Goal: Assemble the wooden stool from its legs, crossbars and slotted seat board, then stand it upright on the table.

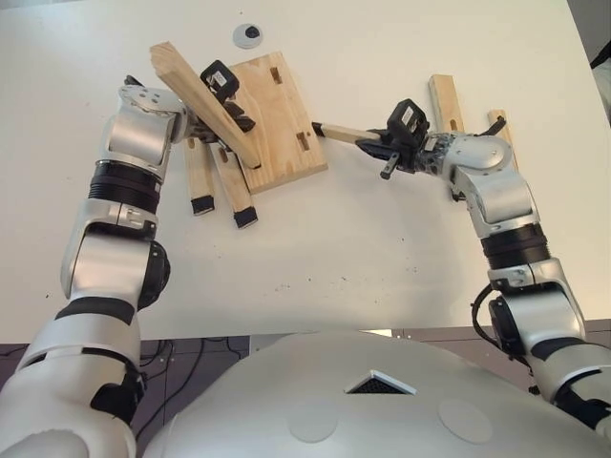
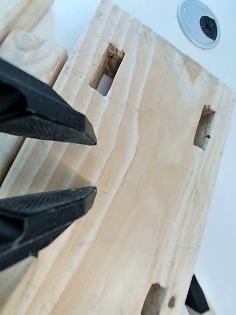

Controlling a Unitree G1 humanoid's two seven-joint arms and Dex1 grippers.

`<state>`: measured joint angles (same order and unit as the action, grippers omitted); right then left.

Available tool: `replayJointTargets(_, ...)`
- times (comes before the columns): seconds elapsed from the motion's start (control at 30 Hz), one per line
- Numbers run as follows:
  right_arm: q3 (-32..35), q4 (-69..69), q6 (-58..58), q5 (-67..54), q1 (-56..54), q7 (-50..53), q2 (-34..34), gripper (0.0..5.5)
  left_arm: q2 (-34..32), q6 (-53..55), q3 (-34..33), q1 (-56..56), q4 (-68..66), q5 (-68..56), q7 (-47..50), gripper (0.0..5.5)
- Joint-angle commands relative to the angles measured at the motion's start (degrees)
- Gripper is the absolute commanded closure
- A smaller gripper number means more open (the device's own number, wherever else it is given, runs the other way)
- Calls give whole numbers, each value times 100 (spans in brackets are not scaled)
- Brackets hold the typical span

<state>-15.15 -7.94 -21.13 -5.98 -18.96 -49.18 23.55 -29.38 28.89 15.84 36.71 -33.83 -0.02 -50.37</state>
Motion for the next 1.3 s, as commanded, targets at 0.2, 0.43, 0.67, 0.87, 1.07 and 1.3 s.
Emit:
replayJointTargets(0.2,806,766,-619,-1012,-448,-91,-273,509,-356,-188,774,-883,1123,-132,-1733,400)
replayJointTargets(0.43,1215,587,-490,-1513,-779,-125,-351,509,-129,-690,712,-711,1023,-17,-1460,400)
replayJointTargets(0.67,1262,721,-470,-1572,-501,205,-490,509,-655,732,-1063,-670,2133,-1012,-857,400)
replayJointTargets(0.87,1266,686,-406,-1481,-470,417,-578,509,-613,1720,-1129,-525,1941,-1027,-280,400)
replayJointTargets(1.07,1110,659,-341,-1407,-471,393,-489,509,-110,1717,-911,-148,615,-876,155,400)
replayJointTargets(1.3,1069,723,-325,-1404,-384,424,-459,509,-125,1641,-1040,-142,92,-865,271,400)
